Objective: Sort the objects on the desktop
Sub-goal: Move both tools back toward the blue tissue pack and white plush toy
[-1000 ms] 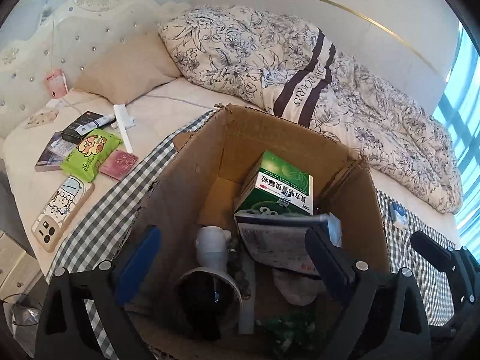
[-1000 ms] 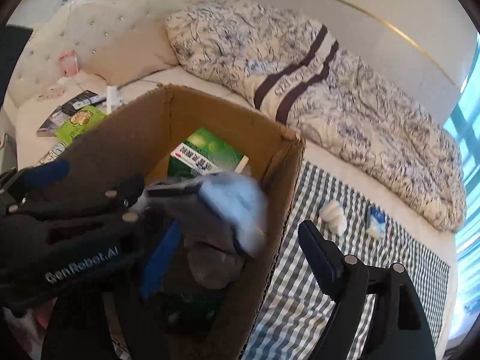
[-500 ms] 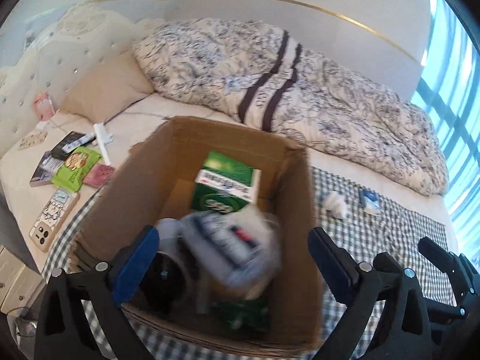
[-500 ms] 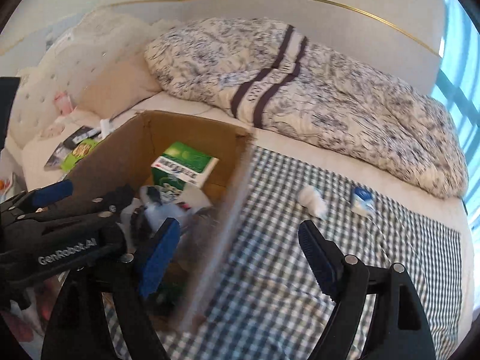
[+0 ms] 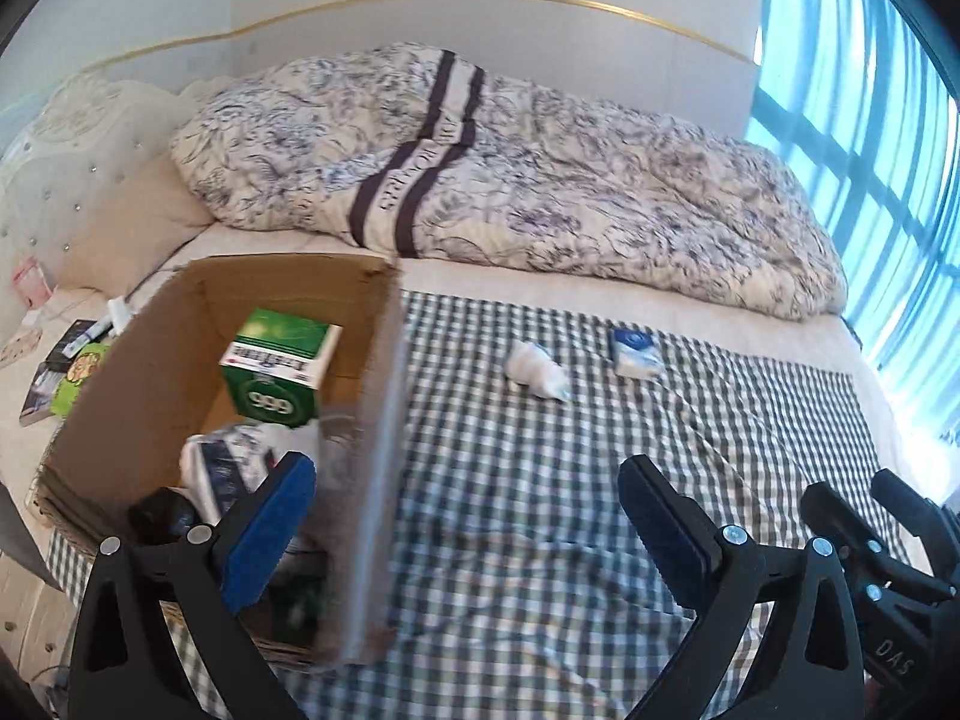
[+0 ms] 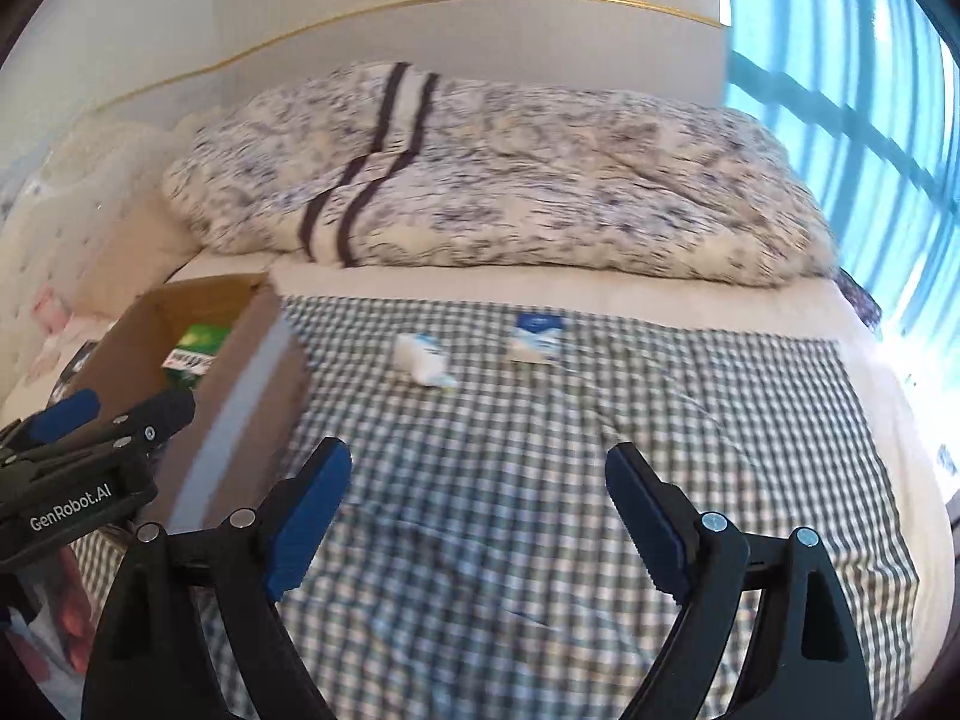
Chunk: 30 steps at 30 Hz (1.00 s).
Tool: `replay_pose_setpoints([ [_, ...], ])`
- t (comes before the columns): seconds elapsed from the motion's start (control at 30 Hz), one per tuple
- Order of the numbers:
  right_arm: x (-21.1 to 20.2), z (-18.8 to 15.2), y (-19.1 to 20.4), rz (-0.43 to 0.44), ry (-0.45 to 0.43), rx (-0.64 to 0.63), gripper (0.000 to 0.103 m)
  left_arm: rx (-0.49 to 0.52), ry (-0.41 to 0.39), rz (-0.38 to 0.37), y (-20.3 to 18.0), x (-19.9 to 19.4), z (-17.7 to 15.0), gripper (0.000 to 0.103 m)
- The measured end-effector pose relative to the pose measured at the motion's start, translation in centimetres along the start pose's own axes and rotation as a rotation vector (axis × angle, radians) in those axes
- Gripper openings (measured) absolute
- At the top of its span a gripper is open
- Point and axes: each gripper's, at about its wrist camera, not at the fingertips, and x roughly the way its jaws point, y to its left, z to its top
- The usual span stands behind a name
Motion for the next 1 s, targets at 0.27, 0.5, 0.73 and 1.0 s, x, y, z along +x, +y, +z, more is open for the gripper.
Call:
replay_pose_setpoints([
  [0.27, -0.3, -1.5, -5.6, -0.03, 0.006, 0.084, 0.089, 0.03, 0.041, -0.02, -3.0, 1.9, -0.8, 0.103],
  [0.5, 1.6, -2.5, -7.7, 0.002, 0.038, 0.139, 0.089, 0.035, 0.076, -0.01, -4.1, 5.0, -1.0, 0.103],
  [0.73, 5.4, -2.9, -8.3, 0.017, 0.087, 0.164, 0.089, 0.017, 0.114, -0.017, -5.2, 9.4, -0.2, 0.103],
  [1.0, 10.5, -2.3, -8.8, 0.006, 0.14, 0.15, 0.089, 0.021, 0.12, -0.005, -6.4, 14.9, 1.2, 0.103],
])
